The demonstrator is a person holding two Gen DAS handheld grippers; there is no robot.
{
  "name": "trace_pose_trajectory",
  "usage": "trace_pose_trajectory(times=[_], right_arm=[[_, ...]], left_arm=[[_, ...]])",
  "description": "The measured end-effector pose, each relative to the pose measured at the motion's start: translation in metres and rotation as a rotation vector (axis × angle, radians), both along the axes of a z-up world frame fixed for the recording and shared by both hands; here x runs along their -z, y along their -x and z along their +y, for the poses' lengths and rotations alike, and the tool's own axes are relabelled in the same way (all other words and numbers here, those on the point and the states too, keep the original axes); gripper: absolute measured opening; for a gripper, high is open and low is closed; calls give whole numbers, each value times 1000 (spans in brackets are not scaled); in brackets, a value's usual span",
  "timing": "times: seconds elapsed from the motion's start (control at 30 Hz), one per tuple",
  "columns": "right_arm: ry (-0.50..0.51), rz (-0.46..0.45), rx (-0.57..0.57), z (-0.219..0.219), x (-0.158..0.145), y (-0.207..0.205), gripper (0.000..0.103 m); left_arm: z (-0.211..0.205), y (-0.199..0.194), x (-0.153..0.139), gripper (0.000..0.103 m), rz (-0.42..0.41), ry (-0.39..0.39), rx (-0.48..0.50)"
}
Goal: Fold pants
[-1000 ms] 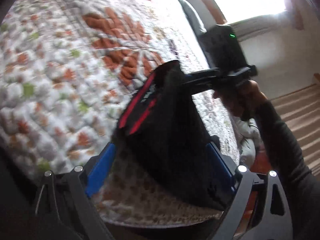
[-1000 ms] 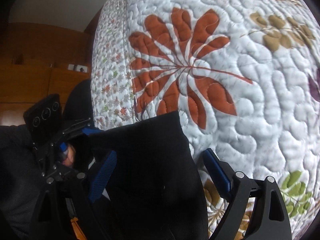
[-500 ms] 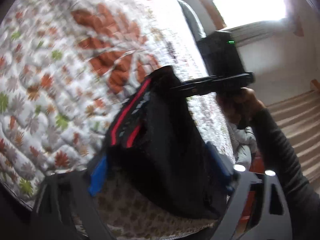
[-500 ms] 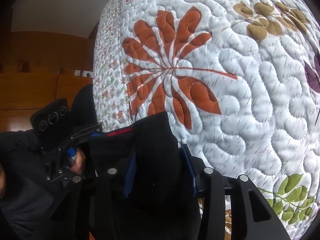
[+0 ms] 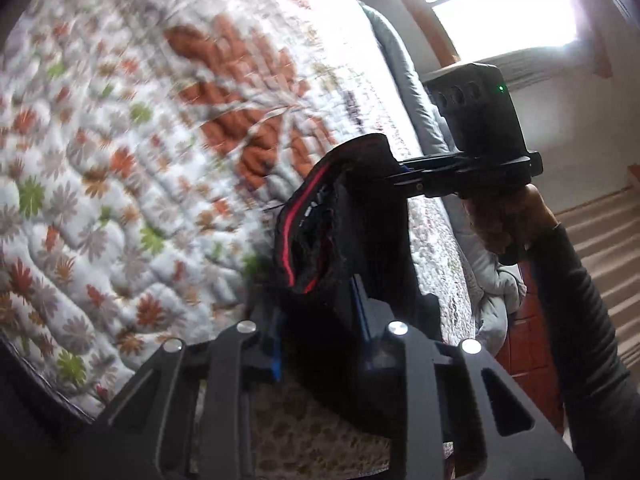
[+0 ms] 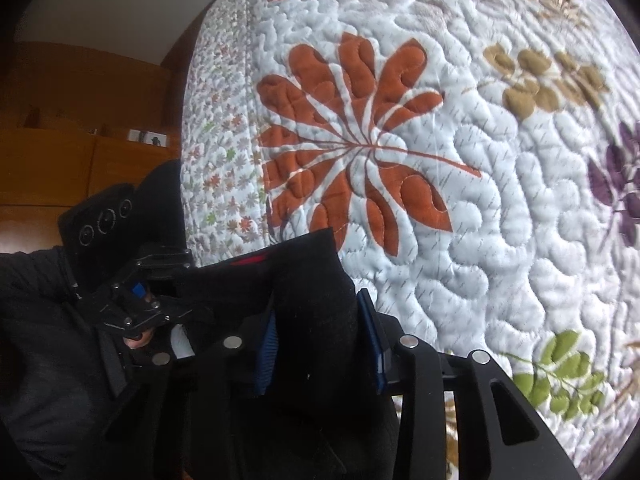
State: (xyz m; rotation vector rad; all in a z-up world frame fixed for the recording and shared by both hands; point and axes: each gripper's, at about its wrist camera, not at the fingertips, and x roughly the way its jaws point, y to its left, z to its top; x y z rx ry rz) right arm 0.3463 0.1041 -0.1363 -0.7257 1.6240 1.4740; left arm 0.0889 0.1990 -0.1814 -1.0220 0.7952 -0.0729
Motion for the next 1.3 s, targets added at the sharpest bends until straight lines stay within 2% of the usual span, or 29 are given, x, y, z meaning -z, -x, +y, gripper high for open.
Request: trace_pose_trajectory(times=[0.3,0.6,0.97,1.3], right_arm=[[-41,-159,53,-37,-70,14,33],[-66,-307,133,-82,-127,26,31],[-86,-450,230,-134,-178,50,31],[-97,-537,313,-183,-206,64,30]], left_arm=[[-30,-5,-60,23,-76,-156,73],[-63,-6,-110,22,-152,-237,151],[-107,-8,-151,21,-229,-350,251],[-147,-2,-179,21,-288,-420,332]])
